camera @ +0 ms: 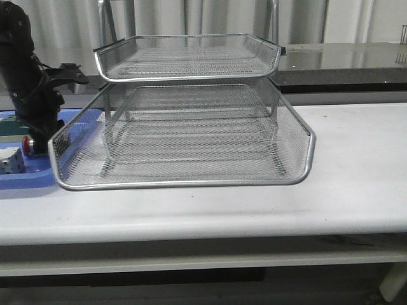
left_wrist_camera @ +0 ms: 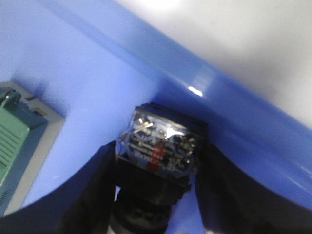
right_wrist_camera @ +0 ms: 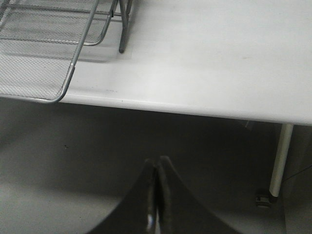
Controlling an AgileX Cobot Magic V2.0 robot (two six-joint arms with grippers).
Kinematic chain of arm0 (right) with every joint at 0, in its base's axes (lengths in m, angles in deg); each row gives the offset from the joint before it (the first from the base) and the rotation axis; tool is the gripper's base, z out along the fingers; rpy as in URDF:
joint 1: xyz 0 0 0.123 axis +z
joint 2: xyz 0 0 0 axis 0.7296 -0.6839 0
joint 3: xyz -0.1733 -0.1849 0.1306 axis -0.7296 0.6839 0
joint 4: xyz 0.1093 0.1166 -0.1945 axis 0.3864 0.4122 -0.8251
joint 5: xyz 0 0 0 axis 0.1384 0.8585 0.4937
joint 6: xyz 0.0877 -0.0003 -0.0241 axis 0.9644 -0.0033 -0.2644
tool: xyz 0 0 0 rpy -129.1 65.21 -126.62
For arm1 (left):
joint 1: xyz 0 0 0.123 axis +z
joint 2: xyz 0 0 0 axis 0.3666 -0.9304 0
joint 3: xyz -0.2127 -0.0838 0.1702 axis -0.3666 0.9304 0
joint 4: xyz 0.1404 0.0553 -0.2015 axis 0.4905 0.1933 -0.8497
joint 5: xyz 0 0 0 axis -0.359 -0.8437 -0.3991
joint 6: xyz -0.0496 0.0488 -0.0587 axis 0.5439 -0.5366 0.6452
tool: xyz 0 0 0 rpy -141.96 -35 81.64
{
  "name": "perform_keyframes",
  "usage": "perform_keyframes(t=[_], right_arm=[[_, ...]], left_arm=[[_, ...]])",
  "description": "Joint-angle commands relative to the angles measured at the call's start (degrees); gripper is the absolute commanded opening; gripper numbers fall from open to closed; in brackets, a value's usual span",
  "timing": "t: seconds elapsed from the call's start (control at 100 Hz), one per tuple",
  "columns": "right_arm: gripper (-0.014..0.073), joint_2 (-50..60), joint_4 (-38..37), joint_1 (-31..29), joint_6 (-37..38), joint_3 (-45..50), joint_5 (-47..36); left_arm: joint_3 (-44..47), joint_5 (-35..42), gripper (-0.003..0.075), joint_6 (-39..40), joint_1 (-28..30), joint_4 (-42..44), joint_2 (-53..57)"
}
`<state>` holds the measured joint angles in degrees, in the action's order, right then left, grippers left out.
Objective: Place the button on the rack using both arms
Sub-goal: 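Reach the left gripper into the blue tray and grasp the red push button, then lift the red button with the left gripper and carry it over the middle tray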
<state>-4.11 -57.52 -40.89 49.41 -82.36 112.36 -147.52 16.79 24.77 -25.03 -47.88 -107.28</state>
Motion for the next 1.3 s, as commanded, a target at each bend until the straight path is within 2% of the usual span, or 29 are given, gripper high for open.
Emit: perform_keyframes(t=[0.0,0.11,0.38,0.58,0.69,1.15,1.29], right_arm=[[-0.0068,-0.2,-0.3,-0.2,-0.1,-1.8,-3.3],[-0.0068,-0.2,-0.3,-0.2,-0.1,-1.8,-3.3],[-0.0068,-0.2,-0.3,-0.2,-0.1,-1.8,-3.3],[-0.0068,-0.2,-0.3,-0.2,-0.1,-1.8,-3.3],[-0.0068,-0.2,-0.3,-0.2,-0.1,-1.8,-3.3],[-0.0068,-0.2,-0.3,-0.2,-0.1,-1.8,-3.3],[-0.0068,-0.2,-0.3,-0.2,-0.1,-1.8,-3.3]], left_arm=[[-1.7,-0.4,0.0027,0.1,0.3,0.3,2.8],[-4.1,-2.8,-0.002,0.2,0.4,0.3,2.8],[-13.1,-13.1,-0.0021,2.3,2.2,-0.4,2.8],[-19.4,-22.2,-0.0021,2.3,4.6,-4.5,2.8],[-19.9,-22.2,-0.0021,3.3,5.9,-6.7,3.9],[-19.6,-22.2,-0.0021,9.8,6.3,-6.8,14.0],[-16.8,-22.2,-0.0021,10.4,6.2,-6.8,18.8]])
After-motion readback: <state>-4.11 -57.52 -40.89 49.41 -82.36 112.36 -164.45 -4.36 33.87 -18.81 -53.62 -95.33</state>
